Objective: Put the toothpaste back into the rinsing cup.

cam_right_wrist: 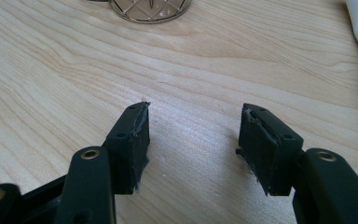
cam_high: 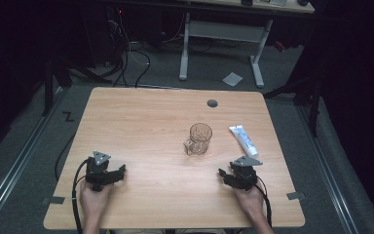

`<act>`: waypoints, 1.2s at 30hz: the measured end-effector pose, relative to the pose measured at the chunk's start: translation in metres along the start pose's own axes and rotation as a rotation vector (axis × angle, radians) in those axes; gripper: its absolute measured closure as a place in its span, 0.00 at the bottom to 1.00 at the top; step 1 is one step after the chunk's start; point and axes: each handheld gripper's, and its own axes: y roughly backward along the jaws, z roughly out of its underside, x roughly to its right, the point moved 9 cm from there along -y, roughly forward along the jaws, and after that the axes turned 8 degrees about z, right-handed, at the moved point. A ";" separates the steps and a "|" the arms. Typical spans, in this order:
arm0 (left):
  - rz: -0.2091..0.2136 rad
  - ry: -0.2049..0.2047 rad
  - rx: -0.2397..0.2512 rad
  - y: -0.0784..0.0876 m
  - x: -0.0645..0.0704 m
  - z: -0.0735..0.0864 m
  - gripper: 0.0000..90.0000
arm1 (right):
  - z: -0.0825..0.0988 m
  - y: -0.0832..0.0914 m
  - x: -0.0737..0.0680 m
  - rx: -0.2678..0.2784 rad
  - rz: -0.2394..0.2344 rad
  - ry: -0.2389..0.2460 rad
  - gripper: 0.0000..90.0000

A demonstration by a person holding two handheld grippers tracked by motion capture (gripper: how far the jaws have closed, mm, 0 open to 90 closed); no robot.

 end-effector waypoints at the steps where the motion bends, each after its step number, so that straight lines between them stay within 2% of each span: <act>1: 0.000 0.000 0.002 0.000 0.000 0.000 0.22 | 0.000 0.000 0.000 0.000 0.000 0.000 0.48; 13: 0.000 0.000 0.000 0.000 0.000 0.000 0.22 | 0.000 0.000 0.000 0.000 0.007 -0.014 0.50; 24: 0.000 0.001 0.000 0.000 0.000 0.000 0.22 | -0.005 0.005 -0.004 0.035 0.007 -0.004 0.52; 29: 0.000 0.001 0.000 0.000 0.000 0.000 0.22 | -0.006 0.010 -0.002 0.042 -0.014 -0.036 0.51; 30: 0.000 0.001 0.001 0.000 0.000 0.000 0.22 | -0.008 0.015 0.000 0.065 -0.029 -0.060 0.52; 36: 0.000 0.000 0.000 0.000 0.000 0.000 0.22 | -0.010 0.025 0.002 0.083 -0.038 -0.074 0.54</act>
